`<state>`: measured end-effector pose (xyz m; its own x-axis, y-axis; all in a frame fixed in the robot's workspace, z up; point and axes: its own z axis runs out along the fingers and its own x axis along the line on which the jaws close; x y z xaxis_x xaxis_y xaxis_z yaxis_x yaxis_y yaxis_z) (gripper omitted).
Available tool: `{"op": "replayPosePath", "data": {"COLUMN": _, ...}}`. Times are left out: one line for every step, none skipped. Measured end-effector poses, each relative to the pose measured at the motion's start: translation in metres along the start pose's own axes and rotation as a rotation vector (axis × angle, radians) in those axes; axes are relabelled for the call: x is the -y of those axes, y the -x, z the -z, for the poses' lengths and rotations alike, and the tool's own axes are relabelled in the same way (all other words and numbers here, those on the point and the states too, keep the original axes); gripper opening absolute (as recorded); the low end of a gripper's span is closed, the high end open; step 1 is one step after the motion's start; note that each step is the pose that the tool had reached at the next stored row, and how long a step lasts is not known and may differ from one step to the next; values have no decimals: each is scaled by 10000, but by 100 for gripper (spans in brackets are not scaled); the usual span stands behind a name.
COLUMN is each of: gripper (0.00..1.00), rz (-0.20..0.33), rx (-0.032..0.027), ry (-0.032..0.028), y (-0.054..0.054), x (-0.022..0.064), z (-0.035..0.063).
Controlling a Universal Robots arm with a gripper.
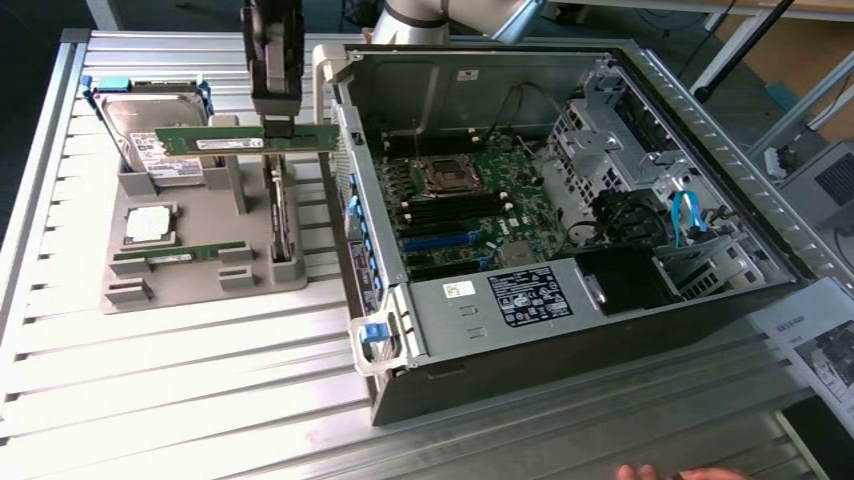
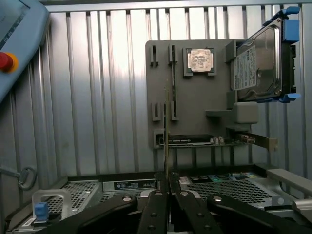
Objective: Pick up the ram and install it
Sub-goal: 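Pick up the ram and move it above insertion slot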
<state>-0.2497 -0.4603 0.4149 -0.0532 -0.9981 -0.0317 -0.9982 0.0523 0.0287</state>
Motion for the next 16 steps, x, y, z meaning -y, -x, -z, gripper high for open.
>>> {"op": "replayPosePath", "data": {"gripper": 12, "rz": 1, "rx": 0, "ry": 1, "y": 1, "x": 21, "z": 1}}
{"op": "replayPosePath", "data": {"gripper": 12, "rz": 2, "rx": -1, "ry": 1, "y": 2, "x": 40, "z": 1}}
{"op": "replayPosePath", "data": {"gripper": 12, "rz": 3, "rx": -1, "ry": 1, "y": 3, "x": 60, "z": 2}}
{"op": "replayPosePath", "data": {"gripper": 12, "rz": 4, "rx": 0, "ry": 0, "y": 4, "x": 81, "z": 2}}
{"op": "replayPosePath", "data": {"gripper": 12, "rz": 5, "rx": 0, "ry": 0, "y": 5, "x": 101, "z": 3}}
{"op": "replayPosePath", "data": {"gripper": 12, "rz": 6, "rx": -1, "ry": 1, "y": 7, "x": 122, "z": 4}}
{"op": "replayPosePath", "data": {"gripper": 12, "rz": 7, "rx": 0, "ry": 0, "y": 8, "x": 142, "z": 4}}
{"op": "replayPosePath", "data": {"gripper": 12, "rz": 8, "rx": 0, "ry": 0, "y": 9, "x": 162, "z": 4}}
{"op": "replayPosePath", "data": {"gripper": 12, "rz": 9, "rx": -1, "ry": 1, "y": 10, "x": 183, "z": 5}}
{"op": "replayPosePath", "data": {"gripper": 12, "rz": 10, "rx": 0, "ry": 0, "y": 11, "x": 205, "z": 6}}
{"op": "replayPosePath", "data": {"gripper": 12, "rz": 11, "rx": 0, "ry": 0, "y": 12, "x": 225, "z": 6}}
{"op": "replayPosePath", "data": {"gripper": 12, "rz": 12, "rx": 0, "ry": 1, "y": 13, "x": 245, "z": 7}}
{"op": "replayPosePath", "data": {"gripper": 12, "rz": 13, "rx": 0, "ry": 0, "y": 14, "x": 264, "z": 7}}
{"op": "replayPosePath", "data": {"gripper": 12, "rz": 13, "rx": -1, "ry": 1, "y": 15, "x": 285, "z": 8}}
{"op": "replayPosePath", "data": {"gripper": 12, "rz": 14, "rx": 0, "ry": 0, "y": 16, "x": 304, "z": 8}}
{"op": "replayPosePath", "data": {"gripper": 12, "rz": 15, "rx": -1, "ry": 1, "y": 17, "x": 322, "z": 9}}
